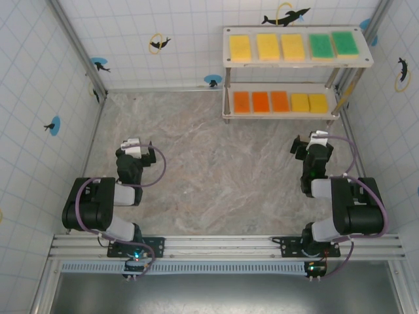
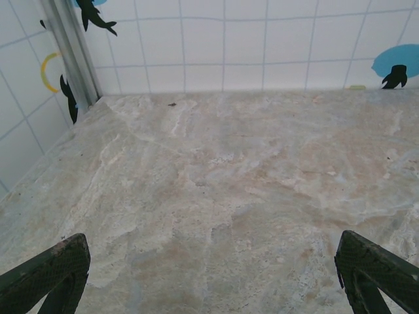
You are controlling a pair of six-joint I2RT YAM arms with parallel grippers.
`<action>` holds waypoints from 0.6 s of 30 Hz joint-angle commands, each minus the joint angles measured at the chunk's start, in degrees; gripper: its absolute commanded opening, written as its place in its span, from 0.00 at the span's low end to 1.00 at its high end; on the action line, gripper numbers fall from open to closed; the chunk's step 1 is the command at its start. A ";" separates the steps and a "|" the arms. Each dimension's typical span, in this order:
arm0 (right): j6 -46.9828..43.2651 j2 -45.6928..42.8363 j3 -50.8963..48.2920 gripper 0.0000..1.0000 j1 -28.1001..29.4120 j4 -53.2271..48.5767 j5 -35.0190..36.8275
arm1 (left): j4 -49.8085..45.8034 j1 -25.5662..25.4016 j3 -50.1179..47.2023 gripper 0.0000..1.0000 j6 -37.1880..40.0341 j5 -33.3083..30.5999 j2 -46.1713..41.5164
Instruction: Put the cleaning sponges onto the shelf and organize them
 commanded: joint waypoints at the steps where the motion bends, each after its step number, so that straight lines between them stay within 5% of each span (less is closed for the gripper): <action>1: 0.41 0.65 -0.26 0.99 -0.24 3.59 -0.37 | 1.63 0.52 1.07 0.98 -0.10 0.62 -0.12; 18: 0.40 0.83 -0.88 0.99 -0.15 4.78 -0.14 | 1.80 0.50 1.00 0.98 -0.83 -1.44 0.01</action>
